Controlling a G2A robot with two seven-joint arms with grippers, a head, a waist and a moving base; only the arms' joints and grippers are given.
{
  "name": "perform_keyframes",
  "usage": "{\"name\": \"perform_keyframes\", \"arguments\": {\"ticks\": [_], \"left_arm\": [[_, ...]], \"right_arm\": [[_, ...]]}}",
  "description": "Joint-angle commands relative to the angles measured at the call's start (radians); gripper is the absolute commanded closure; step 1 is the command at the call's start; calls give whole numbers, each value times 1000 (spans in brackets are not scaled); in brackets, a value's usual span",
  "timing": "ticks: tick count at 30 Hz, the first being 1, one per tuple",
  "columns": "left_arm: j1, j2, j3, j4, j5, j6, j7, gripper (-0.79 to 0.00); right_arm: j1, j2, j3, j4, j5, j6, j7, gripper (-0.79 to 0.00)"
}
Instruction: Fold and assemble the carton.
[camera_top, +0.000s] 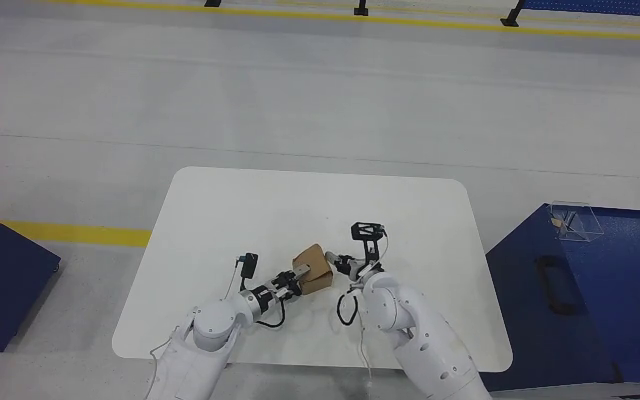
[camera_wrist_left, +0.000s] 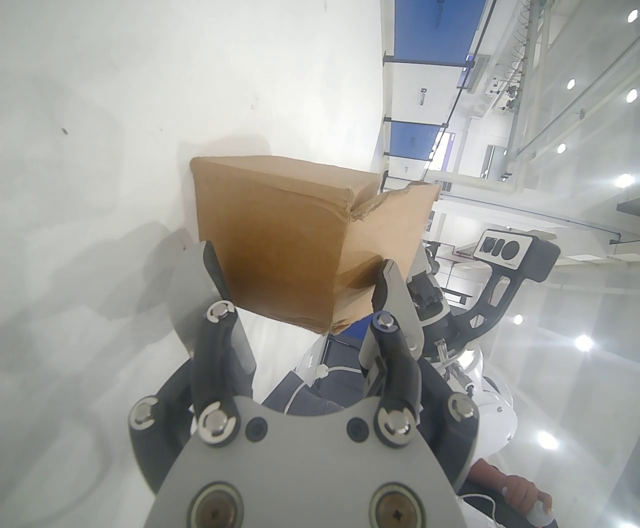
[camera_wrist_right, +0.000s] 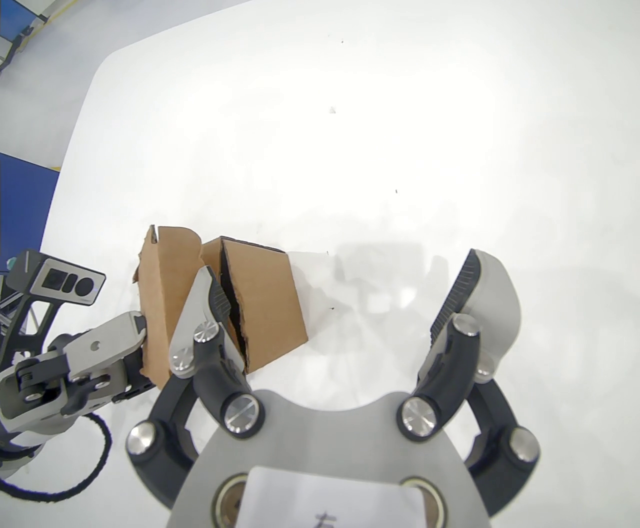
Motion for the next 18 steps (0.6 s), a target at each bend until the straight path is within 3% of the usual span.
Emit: {"name": "perform_keyframes", "arguments": {"ticks": [1, 18], "left_arm": [[0, 1, 0, 0, -3, -1, -1, -542], [-6, 6, 12, 4, -9, 10, 8, -542]], "right_arm": [[-3, 0, 2, -4, -6, 0, 0, -785], [3, -11, -5, 19, -13, -10, 12, -785]]}}
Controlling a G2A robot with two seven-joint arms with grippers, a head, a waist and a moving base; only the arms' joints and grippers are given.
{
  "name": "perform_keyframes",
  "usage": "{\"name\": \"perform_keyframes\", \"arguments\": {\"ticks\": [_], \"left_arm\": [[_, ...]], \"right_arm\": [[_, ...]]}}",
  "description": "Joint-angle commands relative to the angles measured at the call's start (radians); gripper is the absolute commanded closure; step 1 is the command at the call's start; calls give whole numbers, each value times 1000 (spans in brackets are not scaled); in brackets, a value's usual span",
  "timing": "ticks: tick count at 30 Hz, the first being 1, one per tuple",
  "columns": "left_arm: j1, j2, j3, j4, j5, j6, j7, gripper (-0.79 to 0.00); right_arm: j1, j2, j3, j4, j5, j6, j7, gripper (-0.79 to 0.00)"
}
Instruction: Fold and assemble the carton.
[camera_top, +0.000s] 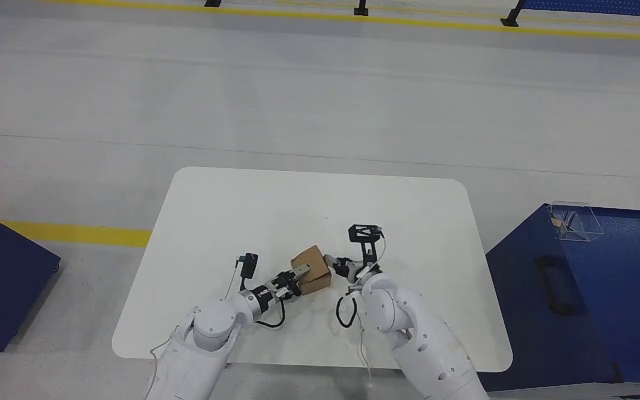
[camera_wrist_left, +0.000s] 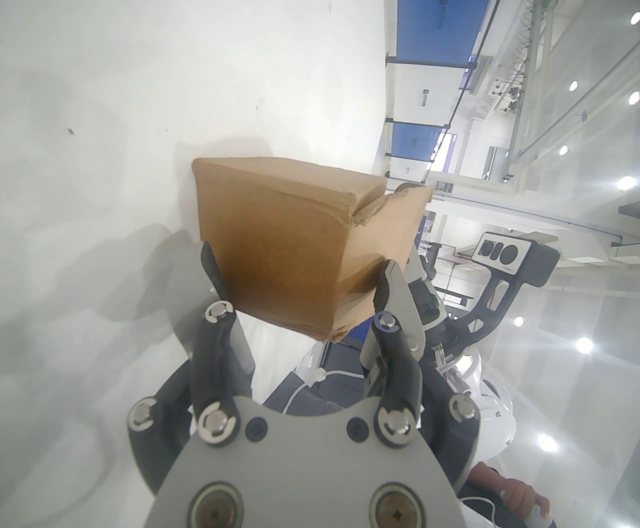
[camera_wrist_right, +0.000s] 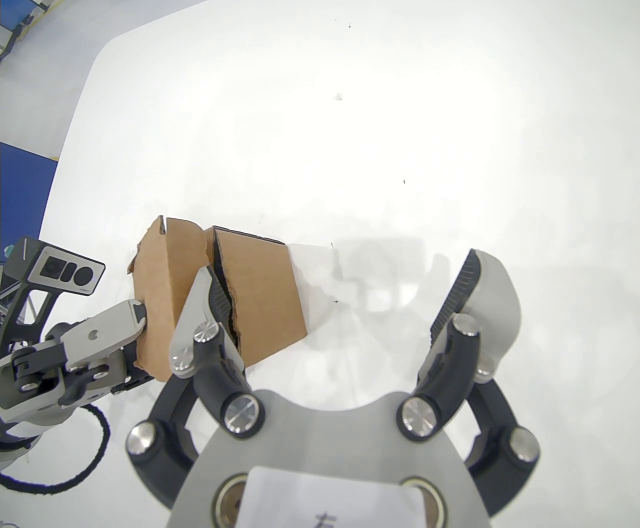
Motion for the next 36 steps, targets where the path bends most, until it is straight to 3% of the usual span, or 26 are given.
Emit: {"name": "perform_keyframes", "arguments": {"ticks": [1, 36], "left_arm": [[-1, 1, 1, 0, 0, 2, 2, -536], [-15, 3, 41, 14, 35, 43, 76, -585]], "right_arm": [[1, -1, -1, 2, 1, -3, 2, -785], [0, -15, 41, 9, 27, -7, -10, -785]]}}
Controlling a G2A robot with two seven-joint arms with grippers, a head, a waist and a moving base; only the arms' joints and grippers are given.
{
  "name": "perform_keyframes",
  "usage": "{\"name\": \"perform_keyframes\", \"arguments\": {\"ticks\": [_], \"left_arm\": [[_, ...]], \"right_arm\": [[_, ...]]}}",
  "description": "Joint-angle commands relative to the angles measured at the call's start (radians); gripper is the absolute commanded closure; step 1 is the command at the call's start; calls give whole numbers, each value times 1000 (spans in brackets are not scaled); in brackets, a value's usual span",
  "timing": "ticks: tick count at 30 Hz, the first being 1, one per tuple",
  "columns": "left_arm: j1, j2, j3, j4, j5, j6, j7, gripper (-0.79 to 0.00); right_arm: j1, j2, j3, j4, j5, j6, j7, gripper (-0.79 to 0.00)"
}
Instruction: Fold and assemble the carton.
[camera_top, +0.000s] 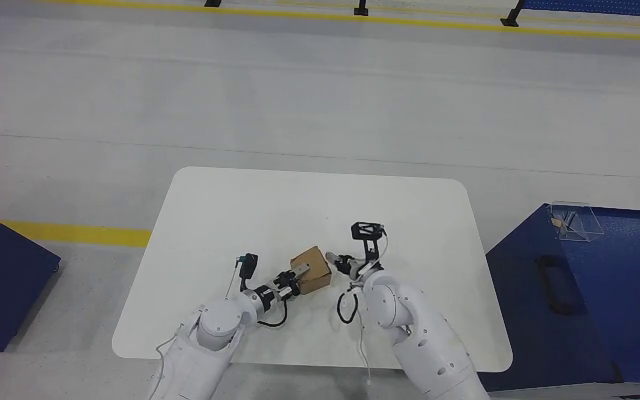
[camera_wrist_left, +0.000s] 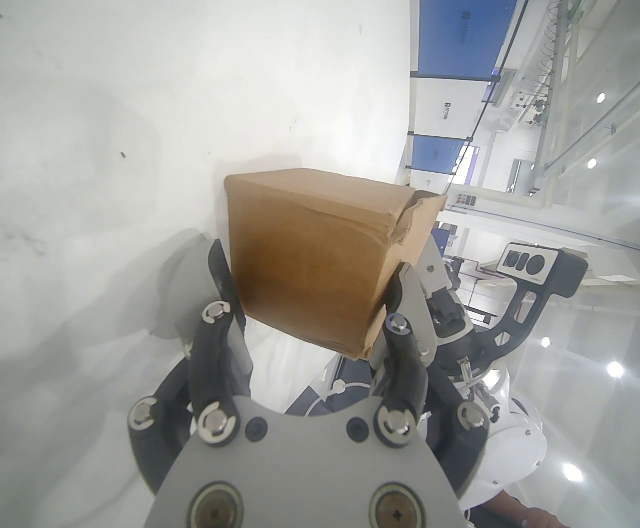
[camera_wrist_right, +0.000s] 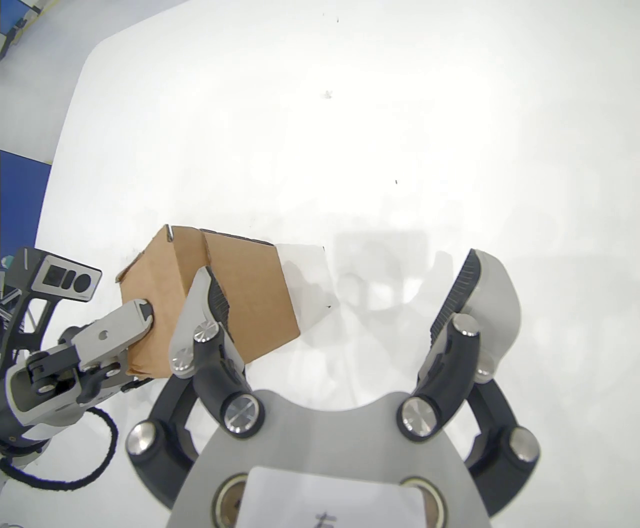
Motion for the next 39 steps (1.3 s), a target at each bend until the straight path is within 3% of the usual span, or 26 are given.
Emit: {"name": "perform_keyframes", "arguments": {"ticks": [1, 7, 16, 17, 19, 20, 25, 29, 34, 39], "left_arm": [[1, 0, 0, -2, 0, -2, 1, -591], [3, 1, 1, -3, -5, -1, 1, -613], [12, 4, -1, -18, -11, -13, 3, -640], [15, 5, -4, -23, -10, -17, 2, -659], [25, 8, -12, -41, -9, -34, 10, -785], [31, 10, -19, -51, -6, -43, 13, -785], [87, 27, -70, -146, 63, -145, 88, -785], [136, 45, -91, -217, 237, -243, 147, -785], [201, 55, -90, -291, 427, -369, 302, -785], [201, 55, -90, -291, 427, -369, 302, -785]], "right_arm": [[-10, 0, 13, -17, 20, -8, -13, -785], [-40, 4, 18, -51, 26, -66, -2, -785], [-8, -1, 1, 6, -7, -30, 36, -785], [-8, -1, 1, 6, -8, -31, 38, -785], [-9, -1, 3, 1, -11, -33, 44, -785], [-10, -1, 4, -3, -12, -36, 48, -785], [-24, 4, 36, -49, 5, -47, 54, -785], [-37, 11, 79, -80, 25, -56, 67, -785], [-40, 14, 99, -86, 40, -57, 90, -785], [-40, 14, 99, -86, 40, -57, 90, -785]]}}
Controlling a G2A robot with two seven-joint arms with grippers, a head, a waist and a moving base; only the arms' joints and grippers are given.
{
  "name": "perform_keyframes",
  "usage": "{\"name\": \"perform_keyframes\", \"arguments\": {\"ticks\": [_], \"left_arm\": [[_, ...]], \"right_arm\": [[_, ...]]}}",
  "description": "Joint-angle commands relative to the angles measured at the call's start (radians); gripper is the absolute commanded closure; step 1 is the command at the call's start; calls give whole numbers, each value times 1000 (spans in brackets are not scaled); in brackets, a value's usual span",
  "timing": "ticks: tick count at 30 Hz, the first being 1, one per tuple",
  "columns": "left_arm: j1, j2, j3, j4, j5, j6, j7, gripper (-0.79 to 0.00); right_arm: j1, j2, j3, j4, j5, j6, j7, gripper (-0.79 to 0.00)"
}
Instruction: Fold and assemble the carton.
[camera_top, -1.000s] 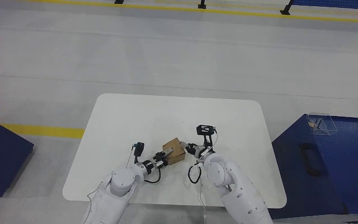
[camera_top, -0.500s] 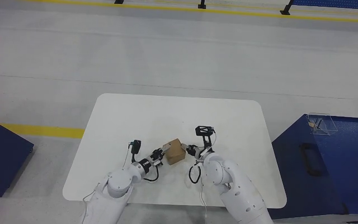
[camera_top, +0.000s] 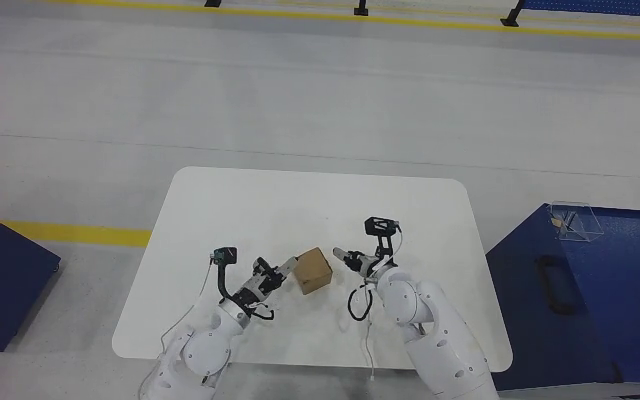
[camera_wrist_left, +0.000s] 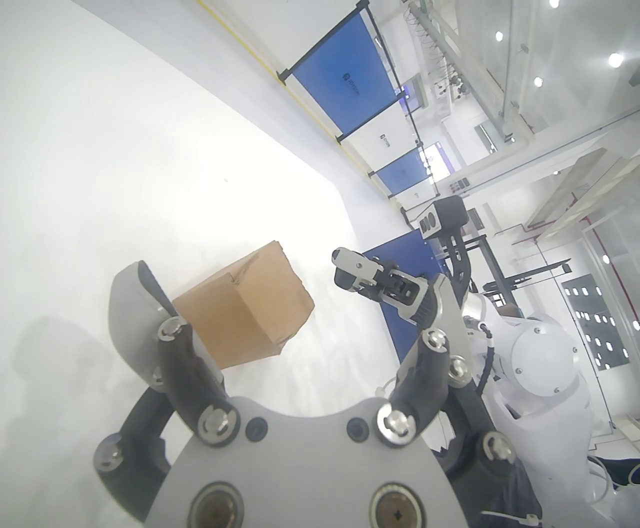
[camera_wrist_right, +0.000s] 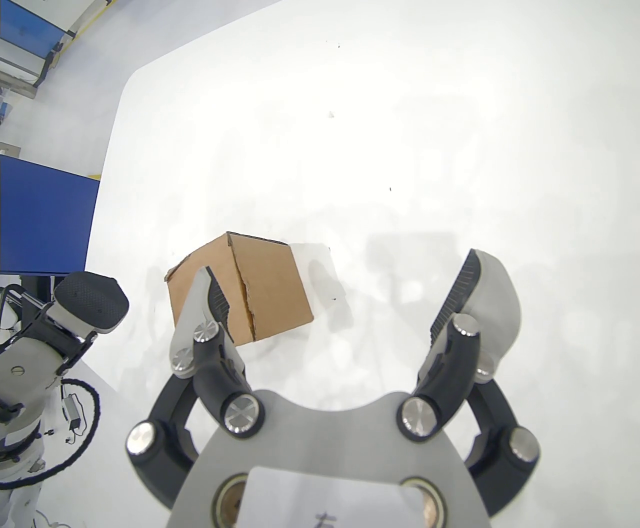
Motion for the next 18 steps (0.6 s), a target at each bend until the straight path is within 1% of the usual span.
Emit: {"name": "perform_keyframes", "arguments": {"ticks": [1, 5, 6, 7, 9, 11, 13, 14, 16, 18], "left_arm": [[0, 0, 0, 0, 0, 0, -2, -785], [0, 0, 0, 0, 0, 0, -2, -785], [-7, 2, -7, -1, 52, 14, 18, -785], [-14, 6, -7, -11, 142, 3, 55, -785], [-20, 15, -9, -15, 310, -75, 108, -785], [-32, 31, -17, -29, 548, -178, 169, -785], [-38, 48, -22, -23, 801, -244, 252, -785], [-41, 55, -14, -9, 900, -288, 290, -785], [-66, 68, -4, 22, 1028, -402, 341, -785], [-90, 76, 5, 55, 1132, -431, 414, -785]], "right_arm": [[0, 0, 0, 0, 0, 0, 0, -785], [-3, 1, 4, 2, -12, 2, -15, -785], [-9, 2, 9, 1, -30, 11, -45, -785], [-15, 3, 16, 0, -41, 22, -73, -785], [-23, 3, 32, -2, -22, 27, -82, -785], [-25, 6, 52, -1, -13, 20, -77, -785], [-28, 9, 65, 4, -20, 17, -80, -785], [-28, 10, 71, 6, -17, 15, -76, -785], [-27, 12, 82, 8, -10, 9, -66, -785], [-29, 14, 87, 8, -17, 8, -63, -785]]}}
